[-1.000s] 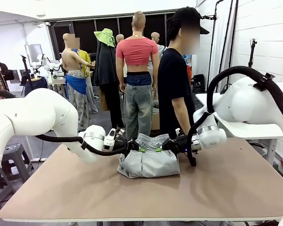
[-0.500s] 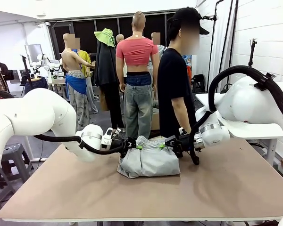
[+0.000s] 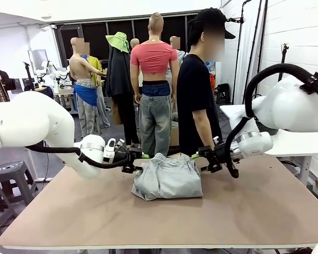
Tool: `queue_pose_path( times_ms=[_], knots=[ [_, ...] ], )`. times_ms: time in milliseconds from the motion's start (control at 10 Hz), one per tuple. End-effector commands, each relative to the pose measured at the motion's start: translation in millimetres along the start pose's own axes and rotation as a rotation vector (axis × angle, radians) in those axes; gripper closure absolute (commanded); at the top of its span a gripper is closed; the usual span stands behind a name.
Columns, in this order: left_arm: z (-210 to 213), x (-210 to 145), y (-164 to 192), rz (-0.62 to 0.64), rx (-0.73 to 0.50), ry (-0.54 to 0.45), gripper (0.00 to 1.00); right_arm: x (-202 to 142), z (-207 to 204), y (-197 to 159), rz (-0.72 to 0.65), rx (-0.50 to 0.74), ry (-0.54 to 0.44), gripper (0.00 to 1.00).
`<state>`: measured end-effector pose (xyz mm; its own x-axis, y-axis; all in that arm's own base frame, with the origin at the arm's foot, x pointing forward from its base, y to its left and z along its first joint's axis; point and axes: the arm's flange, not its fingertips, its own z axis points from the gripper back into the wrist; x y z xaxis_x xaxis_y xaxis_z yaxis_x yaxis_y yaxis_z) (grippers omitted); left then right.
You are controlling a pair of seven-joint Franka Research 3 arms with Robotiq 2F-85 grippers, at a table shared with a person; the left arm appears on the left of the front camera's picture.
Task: Fold the training pants.
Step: Fold the Training pants in half.
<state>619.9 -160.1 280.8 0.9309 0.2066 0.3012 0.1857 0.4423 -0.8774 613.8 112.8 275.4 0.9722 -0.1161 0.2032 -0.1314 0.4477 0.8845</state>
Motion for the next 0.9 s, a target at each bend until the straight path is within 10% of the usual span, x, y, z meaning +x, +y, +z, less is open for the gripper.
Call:
queue_pose_path(
  times_ms=[0, 800],
  knots=[
    [29.9, -15.6, -7.4, -0.038, -0.012, -0.088, 0.00, -12.3, 19.2, 16.0, 0.002, -0.037, -0.034, 0.00],
    [18.0, -0.6, -4.4, -0.008, -0.002, -0.038, 0.00, -1.0, 16.9, 8.1, 0.007, -0.012, -0.024, 0.00]
  ],
)
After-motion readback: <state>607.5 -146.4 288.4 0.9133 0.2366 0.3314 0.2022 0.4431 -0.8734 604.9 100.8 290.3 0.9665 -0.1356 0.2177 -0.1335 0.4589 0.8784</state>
